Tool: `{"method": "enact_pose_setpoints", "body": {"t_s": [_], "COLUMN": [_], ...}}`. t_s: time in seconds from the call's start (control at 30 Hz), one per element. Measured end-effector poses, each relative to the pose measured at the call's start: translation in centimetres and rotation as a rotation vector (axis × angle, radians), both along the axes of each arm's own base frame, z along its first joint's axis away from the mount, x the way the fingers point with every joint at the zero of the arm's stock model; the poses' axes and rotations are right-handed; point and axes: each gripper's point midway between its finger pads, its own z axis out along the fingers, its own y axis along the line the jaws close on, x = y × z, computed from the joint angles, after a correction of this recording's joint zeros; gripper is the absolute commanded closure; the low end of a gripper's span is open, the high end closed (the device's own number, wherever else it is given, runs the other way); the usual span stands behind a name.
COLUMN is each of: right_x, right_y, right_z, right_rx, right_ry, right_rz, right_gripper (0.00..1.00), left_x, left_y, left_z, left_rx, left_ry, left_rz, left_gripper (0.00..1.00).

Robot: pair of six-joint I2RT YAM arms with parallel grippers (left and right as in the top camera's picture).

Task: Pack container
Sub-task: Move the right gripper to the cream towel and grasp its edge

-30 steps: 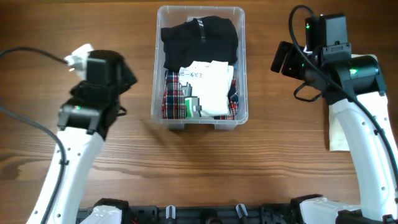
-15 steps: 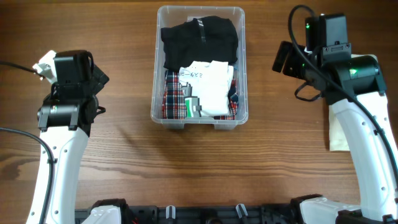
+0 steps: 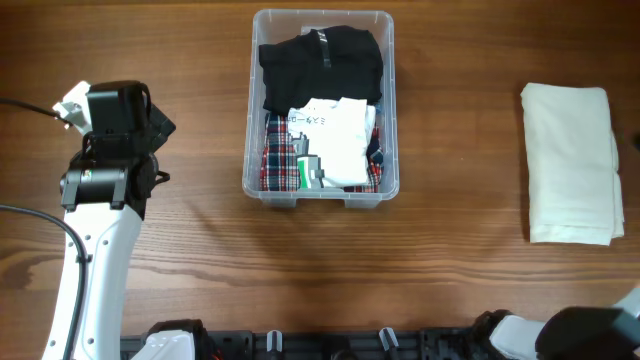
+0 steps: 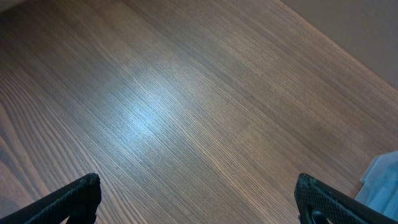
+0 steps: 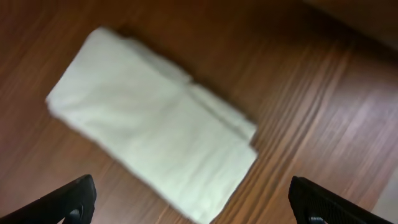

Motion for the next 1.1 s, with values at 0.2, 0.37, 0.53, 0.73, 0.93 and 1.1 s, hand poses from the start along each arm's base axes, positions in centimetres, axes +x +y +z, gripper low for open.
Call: {"method": "enact_pose_setpoints", "body": {"t_s": [0.2,0.37,0.53,0.73,0.93,1.1], "right_x": [1.0,2.8,3.3,4.6,5.0,4.9], "right_y": [-3.8,-5.7,-6.4,-6.0,-4.3,-1.1], "right_z": [-7.2,-14.7,-18.8,-20.9,-23.0,-22.9], "right_rx": [0.156,0.250,0.287,0.332,0.427,0.587], "right_ry": [0.054,0.129,0.170,0.149,0.133,0.092], "right_rz": [-0.029,-0.028,-0.019,0.049,0.107,0.123], "right_gripper": [0.00,0.00,0.00,0.00,0.00,0.00], "left_x": [0.0,0.0,0.0,0.0,0.0,0.0], "left_y": [0.0,0.0,0.0,0.0,0.0,0.0], "left_z": [0.0,0.0,0.0,0.0,0.0,0.0], "left_rx": [0.000,0.000,0.000,0.000,0.000,0.000], "left_ry": [0.000,0.000,0.000,0.000,0.000,0.000], "left_rz": [0.000,0.000,0.000,0.000,0.000,0.000], "left_gripper": [0.00,0.00,0.00,0.00,0.00,0.00]}}
